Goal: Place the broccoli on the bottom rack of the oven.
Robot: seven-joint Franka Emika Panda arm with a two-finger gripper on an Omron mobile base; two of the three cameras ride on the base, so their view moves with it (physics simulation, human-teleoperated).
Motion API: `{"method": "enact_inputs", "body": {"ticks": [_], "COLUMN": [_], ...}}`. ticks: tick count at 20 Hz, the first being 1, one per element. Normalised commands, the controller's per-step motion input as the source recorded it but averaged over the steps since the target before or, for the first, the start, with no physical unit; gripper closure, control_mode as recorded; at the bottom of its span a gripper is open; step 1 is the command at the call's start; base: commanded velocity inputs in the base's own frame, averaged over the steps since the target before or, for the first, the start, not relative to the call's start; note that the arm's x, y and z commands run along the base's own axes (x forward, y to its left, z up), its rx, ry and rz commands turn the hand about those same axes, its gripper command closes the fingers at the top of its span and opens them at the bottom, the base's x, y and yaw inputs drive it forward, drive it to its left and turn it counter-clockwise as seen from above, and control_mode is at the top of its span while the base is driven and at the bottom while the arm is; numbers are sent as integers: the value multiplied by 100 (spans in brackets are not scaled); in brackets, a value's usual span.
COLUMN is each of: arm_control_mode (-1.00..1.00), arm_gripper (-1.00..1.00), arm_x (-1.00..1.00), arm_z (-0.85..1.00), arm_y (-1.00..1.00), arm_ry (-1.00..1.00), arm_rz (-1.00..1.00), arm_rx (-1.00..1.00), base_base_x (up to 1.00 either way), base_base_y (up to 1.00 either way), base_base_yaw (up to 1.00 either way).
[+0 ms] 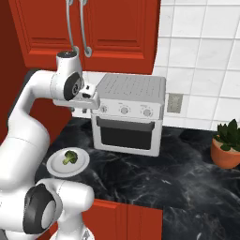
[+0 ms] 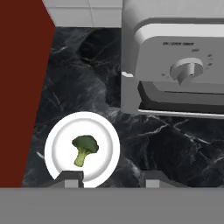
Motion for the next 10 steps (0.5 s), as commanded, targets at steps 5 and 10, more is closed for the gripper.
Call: {"method": "enact_inputs", "body": {"ticks": [5,10], "arm_control_mode": [-100,-100], "arm_gripper": [-100,-100], "arm_x": [-10,6], "arm_z": [-16,-89], "arm_y": [5,70], "arm_ry": [-1,2], "arm_rz": [0,-7], "arm_rx": [1,-1], "base_base_x": [0,0], "base_base_y": [0,0], "base_base_yaw": [0,0]}}
